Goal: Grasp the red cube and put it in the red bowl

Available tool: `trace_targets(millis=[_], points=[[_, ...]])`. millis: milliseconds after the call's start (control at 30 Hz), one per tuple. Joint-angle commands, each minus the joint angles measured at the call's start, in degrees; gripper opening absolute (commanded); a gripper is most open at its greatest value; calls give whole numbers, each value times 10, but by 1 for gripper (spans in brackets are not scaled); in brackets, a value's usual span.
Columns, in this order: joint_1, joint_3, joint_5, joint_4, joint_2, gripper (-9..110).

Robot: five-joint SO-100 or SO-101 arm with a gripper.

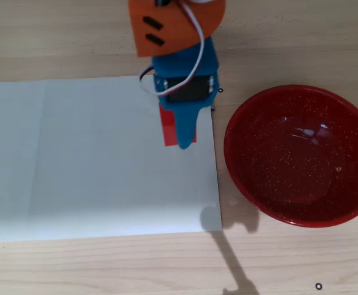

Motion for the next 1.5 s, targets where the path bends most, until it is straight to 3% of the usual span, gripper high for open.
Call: trace_targets(millis=[0,233,567,800,1033,1133,1333,1467], points=[[45,-75,-22,18,116,0],[154,-64,-64,19,158,0],[277,2,-92,-114,158,1],[299,98,-78,-202,152,22],[289,163,-56,-259,147,30],[279,163,-51,-264,142,28],[246,146,-41,-244,179,2],[209,152,-37,-212,229,0]])
